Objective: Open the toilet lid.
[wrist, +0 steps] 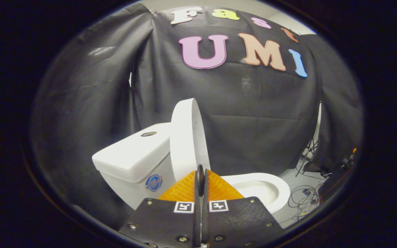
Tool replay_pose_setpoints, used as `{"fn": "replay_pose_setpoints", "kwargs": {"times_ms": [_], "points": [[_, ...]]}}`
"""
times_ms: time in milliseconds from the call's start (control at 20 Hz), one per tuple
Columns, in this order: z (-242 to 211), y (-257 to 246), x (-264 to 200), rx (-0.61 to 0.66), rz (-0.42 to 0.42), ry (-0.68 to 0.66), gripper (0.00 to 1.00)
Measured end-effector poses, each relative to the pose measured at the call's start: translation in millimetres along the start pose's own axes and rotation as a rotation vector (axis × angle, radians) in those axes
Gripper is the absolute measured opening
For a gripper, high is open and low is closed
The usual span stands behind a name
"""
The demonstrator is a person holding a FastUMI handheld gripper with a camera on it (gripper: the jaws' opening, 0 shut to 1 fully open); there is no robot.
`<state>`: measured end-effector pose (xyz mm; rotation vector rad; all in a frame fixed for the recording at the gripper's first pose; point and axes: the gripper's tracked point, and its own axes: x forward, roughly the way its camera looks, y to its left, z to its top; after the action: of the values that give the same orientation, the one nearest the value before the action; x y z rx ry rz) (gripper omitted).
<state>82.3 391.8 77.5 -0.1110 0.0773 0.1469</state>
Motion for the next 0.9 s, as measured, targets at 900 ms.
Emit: {"fn": "replay_pose_setpoints", "kwargs": {"times_ms": [900], "points": [[-4.9,33.2,3.1,-0.045,0.059,0.018,0.02]]}}
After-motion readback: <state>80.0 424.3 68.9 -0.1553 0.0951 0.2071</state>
